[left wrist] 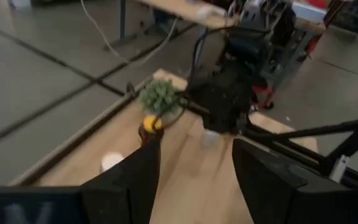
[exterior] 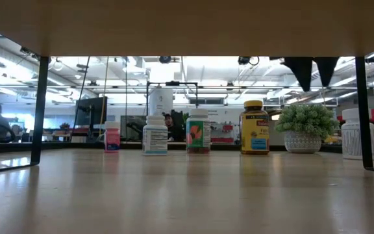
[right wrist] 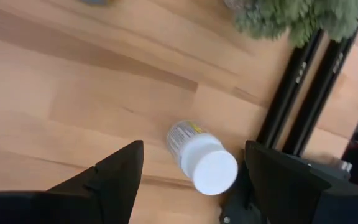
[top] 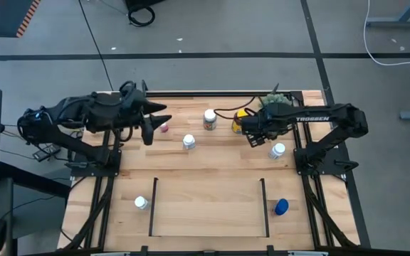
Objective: Pick and place medicine bottles onto shelf by color
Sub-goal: Put the white and yellow medicine bottle on the shelf
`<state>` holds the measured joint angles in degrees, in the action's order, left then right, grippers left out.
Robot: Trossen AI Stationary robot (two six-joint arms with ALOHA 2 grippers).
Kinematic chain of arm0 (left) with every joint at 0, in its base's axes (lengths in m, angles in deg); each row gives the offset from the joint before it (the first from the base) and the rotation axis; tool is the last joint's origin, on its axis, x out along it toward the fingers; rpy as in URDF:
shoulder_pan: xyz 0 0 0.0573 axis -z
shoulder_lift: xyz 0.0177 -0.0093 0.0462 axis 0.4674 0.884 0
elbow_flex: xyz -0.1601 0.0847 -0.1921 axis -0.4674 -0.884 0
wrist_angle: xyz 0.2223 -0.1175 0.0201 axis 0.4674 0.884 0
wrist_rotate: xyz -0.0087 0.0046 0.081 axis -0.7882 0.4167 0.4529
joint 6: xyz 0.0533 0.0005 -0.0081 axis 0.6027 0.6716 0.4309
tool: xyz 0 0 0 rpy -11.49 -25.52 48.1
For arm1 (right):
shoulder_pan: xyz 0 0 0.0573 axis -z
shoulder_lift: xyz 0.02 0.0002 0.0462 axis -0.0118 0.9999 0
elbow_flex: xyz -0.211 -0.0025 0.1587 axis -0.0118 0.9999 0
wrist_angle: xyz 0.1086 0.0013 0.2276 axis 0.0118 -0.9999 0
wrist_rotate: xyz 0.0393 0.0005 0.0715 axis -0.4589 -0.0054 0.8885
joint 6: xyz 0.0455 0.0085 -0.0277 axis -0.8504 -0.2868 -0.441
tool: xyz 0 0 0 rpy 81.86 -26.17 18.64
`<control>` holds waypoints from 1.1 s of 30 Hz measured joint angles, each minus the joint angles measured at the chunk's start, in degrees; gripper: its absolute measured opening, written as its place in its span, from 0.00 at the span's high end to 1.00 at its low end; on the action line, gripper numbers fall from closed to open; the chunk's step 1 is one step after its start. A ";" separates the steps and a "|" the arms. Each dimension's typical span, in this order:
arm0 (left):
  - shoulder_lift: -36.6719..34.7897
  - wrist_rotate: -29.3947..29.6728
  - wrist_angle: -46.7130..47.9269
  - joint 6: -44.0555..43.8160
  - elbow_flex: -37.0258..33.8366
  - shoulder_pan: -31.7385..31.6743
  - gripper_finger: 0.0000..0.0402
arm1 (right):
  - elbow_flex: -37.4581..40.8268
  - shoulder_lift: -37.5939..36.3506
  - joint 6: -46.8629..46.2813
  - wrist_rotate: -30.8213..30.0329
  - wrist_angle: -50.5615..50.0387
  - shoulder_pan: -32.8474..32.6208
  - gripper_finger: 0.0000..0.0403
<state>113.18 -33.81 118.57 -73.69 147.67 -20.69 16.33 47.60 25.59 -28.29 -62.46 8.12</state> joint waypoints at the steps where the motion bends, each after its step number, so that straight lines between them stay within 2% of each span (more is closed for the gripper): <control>1: -0.02 -0.11 0.26 -1.41 -0.32 0.01 0.48 | 0.71 0.00 -0.43 0.03 -0.05 -0.07 0.28; 11: -0.07 -2.82 3.75 -4.23 -1.33 0.08 0.48 | 5.53 -0.02 -5.95 2.51 -0.18 -2.23 0.28; 21: -0.07 -3.60 6.56 -5.20 -1.35 1.57 0.48 | 10.07 -0.02 -20.96 3.36 -0.58 -5.84 0.28; 33: -0.09 -3.63 9.49 -5.79 -1.35 4.03 0.48 | 13.19 -0.02 -33.26 3.35 1.91 -5.68 0.28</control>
<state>113.09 -37.44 128.06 -79.49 146.32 -16.66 29.52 47.58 -7.67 -24.94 -60.56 2.43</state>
